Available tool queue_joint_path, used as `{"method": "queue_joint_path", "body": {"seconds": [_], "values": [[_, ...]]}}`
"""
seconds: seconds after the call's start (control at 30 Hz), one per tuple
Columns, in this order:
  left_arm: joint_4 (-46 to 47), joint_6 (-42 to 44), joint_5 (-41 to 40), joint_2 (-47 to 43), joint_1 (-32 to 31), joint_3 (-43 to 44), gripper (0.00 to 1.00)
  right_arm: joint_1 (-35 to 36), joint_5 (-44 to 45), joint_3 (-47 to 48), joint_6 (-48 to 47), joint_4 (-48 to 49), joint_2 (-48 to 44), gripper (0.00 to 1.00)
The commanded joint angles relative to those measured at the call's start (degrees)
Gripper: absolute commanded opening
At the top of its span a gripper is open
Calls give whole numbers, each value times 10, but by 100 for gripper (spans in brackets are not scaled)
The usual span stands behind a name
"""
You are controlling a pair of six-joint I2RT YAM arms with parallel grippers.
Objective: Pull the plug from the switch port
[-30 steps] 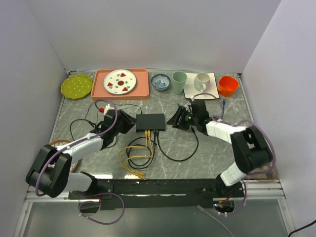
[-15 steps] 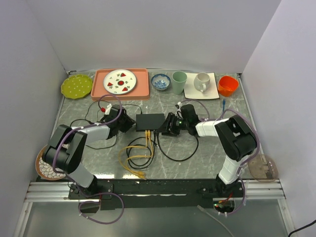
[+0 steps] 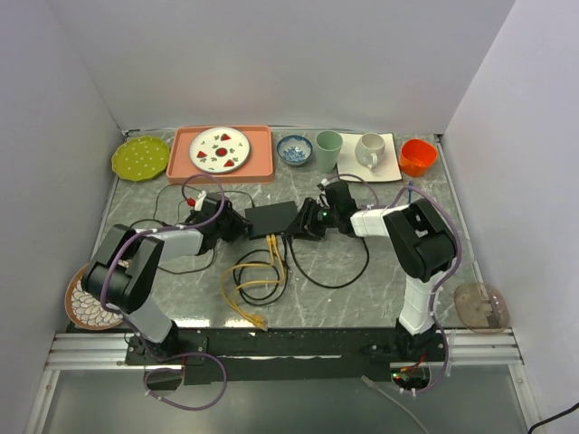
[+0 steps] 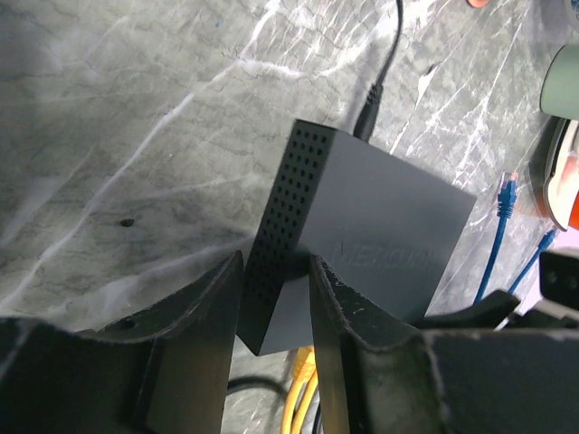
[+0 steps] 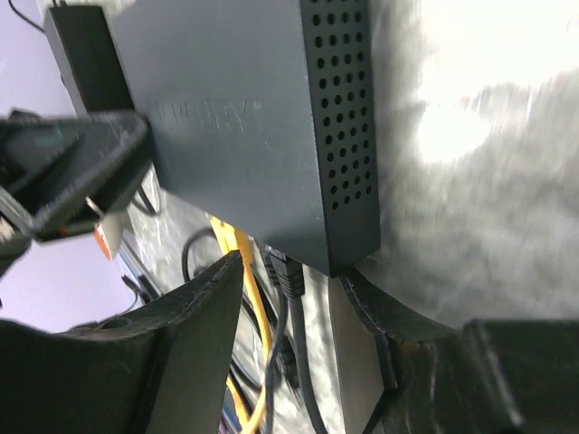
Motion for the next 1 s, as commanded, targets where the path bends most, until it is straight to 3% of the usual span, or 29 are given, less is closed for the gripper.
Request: {"method": "queue_joint_path", "body": {"seconds": [0.0,0.3,0.6,0.77,0.97], "values": [[-15,6,10,-7,-2,-7,41,-9,11,44,-11,-4,8,50],[7,-12,-60,-127,-3,-28,43,-9,13,-15,19,35,-23,50],[111,19,113,7,-32,32,38,-10,2,-43,66,83,-5,50],[132,11,138,49,-34,31,36,-9,-3,-43,92,103,5,49],[111,13,122,60,-34,26,35,-9,7,-50,138,138,13,40]]}}
